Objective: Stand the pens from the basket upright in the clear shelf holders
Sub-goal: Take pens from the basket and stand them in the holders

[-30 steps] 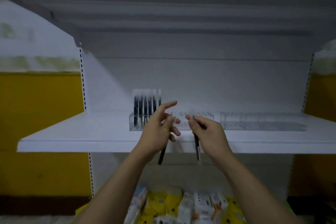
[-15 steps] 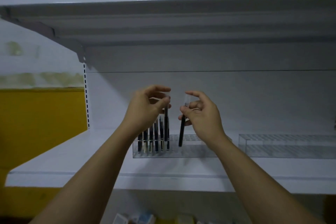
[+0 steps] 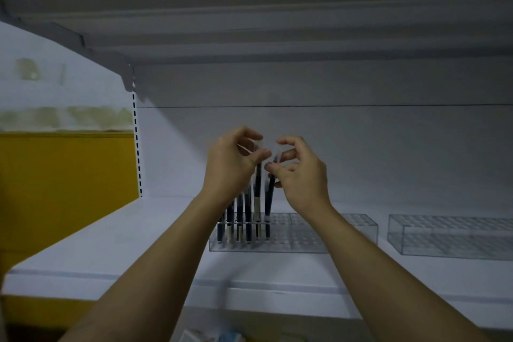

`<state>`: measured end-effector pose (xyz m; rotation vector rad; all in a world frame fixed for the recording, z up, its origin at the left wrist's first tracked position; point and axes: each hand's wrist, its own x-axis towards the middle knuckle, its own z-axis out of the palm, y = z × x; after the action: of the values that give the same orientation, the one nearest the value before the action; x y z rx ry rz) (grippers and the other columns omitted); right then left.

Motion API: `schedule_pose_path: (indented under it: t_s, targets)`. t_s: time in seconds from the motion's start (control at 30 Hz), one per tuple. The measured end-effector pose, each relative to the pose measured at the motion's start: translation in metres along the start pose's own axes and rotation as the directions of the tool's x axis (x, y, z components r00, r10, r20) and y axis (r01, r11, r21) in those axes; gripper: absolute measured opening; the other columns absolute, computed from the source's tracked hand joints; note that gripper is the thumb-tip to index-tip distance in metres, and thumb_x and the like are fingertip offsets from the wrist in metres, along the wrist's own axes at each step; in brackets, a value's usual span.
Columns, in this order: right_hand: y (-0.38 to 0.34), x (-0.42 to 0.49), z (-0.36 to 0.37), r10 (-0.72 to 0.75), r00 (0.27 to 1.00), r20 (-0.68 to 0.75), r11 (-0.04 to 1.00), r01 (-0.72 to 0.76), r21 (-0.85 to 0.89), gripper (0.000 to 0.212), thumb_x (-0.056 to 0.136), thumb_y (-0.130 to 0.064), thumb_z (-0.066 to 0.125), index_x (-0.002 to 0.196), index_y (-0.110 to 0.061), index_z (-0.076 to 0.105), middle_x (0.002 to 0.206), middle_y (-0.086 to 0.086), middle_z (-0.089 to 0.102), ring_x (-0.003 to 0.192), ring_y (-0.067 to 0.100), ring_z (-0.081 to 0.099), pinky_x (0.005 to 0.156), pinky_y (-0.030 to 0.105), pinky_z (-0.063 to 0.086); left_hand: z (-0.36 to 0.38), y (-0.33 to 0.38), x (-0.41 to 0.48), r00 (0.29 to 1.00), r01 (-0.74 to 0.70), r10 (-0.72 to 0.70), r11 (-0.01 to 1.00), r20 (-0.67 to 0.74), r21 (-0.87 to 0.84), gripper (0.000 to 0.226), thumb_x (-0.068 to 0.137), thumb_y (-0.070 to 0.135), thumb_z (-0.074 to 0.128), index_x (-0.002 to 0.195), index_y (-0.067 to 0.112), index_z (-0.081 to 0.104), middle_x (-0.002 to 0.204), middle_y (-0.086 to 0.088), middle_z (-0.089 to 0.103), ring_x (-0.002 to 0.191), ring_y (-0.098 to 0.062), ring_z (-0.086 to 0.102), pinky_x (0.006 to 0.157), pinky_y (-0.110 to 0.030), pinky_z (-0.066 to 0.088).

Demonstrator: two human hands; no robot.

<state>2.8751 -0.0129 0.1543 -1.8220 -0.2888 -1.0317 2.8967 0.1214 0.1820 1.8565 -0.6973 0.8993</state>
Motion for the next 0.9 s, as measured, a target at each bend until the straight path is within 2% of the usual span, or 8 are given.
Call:
schedule_pose_path:
  t_s: [0.17, 0.33, 0.43, 0.53, 0.6, 0.67, 0.8, 0.9]
  targets:
    - [0.006, 0.001, 0.002, 0.009, 1.0, -0.02, 1.0, -0.009, 0.006, 0.037, 0.081, -0.017, 0.076, 0.108, -0.031, 0.056, 0.086, -0.008, 0.058, 0.072, 0.018, 0.067, 0.066, 0.045, 0.059, 0.009, -0.011, 0.001, 1.0, 0.008, -0.007, 1.0, -0.03, 0.021, 0.024, 0.075, 0.03, 0.079, 0.09, 0.025, 0.061, 0.076, 0.002, 0.065, 0.072, -0.01, 0.063, 0.07, -0.028, 0.056]
    - [0.006, -0.002, 0.005, -0.038, 0.999, -0.005, 0.999, 0.038, -0.024, 0.038, 0.08, -0.019, 0.077, 0.108, -0.034, 0.055, 0.087, -0.011, 0.059, 0.068, 0.013, 0.066, 0.068, 0.041, 0.06, 0.005, -0.011, 0.003, 0.999, 0.019, -0.016, 0.998, -0.043, 0.067, 0.024, 0.076, 0.03, 0.078, 0.091, 0.019, 0.063, 0.07, 0.005, 0.06, 0.062, -0.006, 0.059, 0.055, -0.012, 0.046]
    - [0.007, -0.004, 0.003, -0.038, 0.999, -0.017, 0.999, 0.038, -0.032, 0.039, 0.081, -0.018, 0.076, 0.113, -0.029, 0.057, 0.088, -0.011, 0.058, 0.066, 0.012, 0.065, 0.067, 0.04, 0.06, 0.001, -0.009, 0.003, 0.999, 0.035, -0.033, 0.996, -0.031, 0.083, 0.024, 0.077, 0.031, 0.078, 0.091, 0.02, 0.063, 0.07, 0.007, 0.061, 0.062, -0.005, 0.06, 0.055, -0.01, 0.045]
    - [0.009, -0.005, 0.001, -0.047, 0.999, -0.001, 0.996, 0.047, -0.071, 0.039, 0.081, -0.019, 0.076, 0.115, -0.028, 0.057, 0.088, -0.011, 0.058, 0.066, 0.011, 0.065, 0.067, 0.034, 0.06, -0.002, -0.007, 0.001, 0.999, 0.039, -0.039, 0.992, 0.006, 0.118, 0.022, 0.078, 0.03, 0.077, 0.092, 0.019, 0.065, 0.072, 0.004, 0.064, 0.064, -0.006, 0.062, 0.059, -0.016, 0.049]
    - [0.01, -0.008, 0.001, -0.049, 0.998, 0.029, 0.992, 0.052, -0.114, 0.039, 0.082, -0.021, 0.075, 0.116, -0.028, 0.057, 0.09, -0.01, 0.06, 0.066, 0.01, 0.064, 0.066, 0.027, 0.059, -0.003, -0.007, -0.002, 0.995, 0.038, -0.053, 0.985, 0.087, 0.167, 0.021, 0.081, 0.027, 0.074, 0.097, 0.016, 0.066, 0.079, 0.003, 0.067, 0.067, -0.006, 0.064, 0.061, -0.016, 0.051]
    - [0.012, -0.012, 0.002, -0.049, 0.995, 0.081, 0.985, 0.062, -0.16, 0.034, 0.084, -0.024, 0.072, 0.115, -0.028, 0.058, 0.093, -0.009, 0.061, 0.068, 0.007, 0.064, 0.065, 0.022, 0.056, -0.001, -0.007, -0.005, 0.988, 0.005, -0.041, 0.972, 0.149, 0.235, 0.019, 0.084, 0.026, 0.072, 0.102, 0.017, 0.068, 0.087, 0.002, 0.069, 0.073, -0.007, 0.064, 0.071, -0.022, 0.055]
    - [0.016, -0.023, -0.001, -0.043, 0.98, 0.196, 0.963, 0.093, -0.253, 0.034, 0.096, -0.023, 0.057, 0.127, -0.033, 0.052, 0.091, -0.009, 0.06, 0.077, 0.011, 0.065, 0.072, 0.029, 0.057, -0.001, -0.007, -0.009, 0.986, -0.06, -0.008, 0.913, 0.165, 0.403, 0.019, 0.085, 0.031, 0.07, 0.103, 0.024, 0.069, 0.09, 0.009, 0.07, 0.083, -0.009, 0.062, 0.093, -0.04, 0.05]
    - [0.016, -0.024, -0.007, -0.036, 0.964, 0.263, 0.931, 0.128, -0.341, 0.044, 0.098, -0.018, 0.049, 0.136, -0.041, 0.043, 0.095, -0.009, 0.059, 0.082, 0.013, 0.063, 0.076, 0.033, 0.056, -0.002, -0.011, -0.01, 0.985, -0.078, -0.004, 0.883, 0.175, 0.462, 0.018, 0.084, 0.031, 0.071, 0.1, 0.024, 0.069, 0.087, 0.01, 0.069, 0.088, -0.012, 0.062, 0.097, -0.043, 0.045]
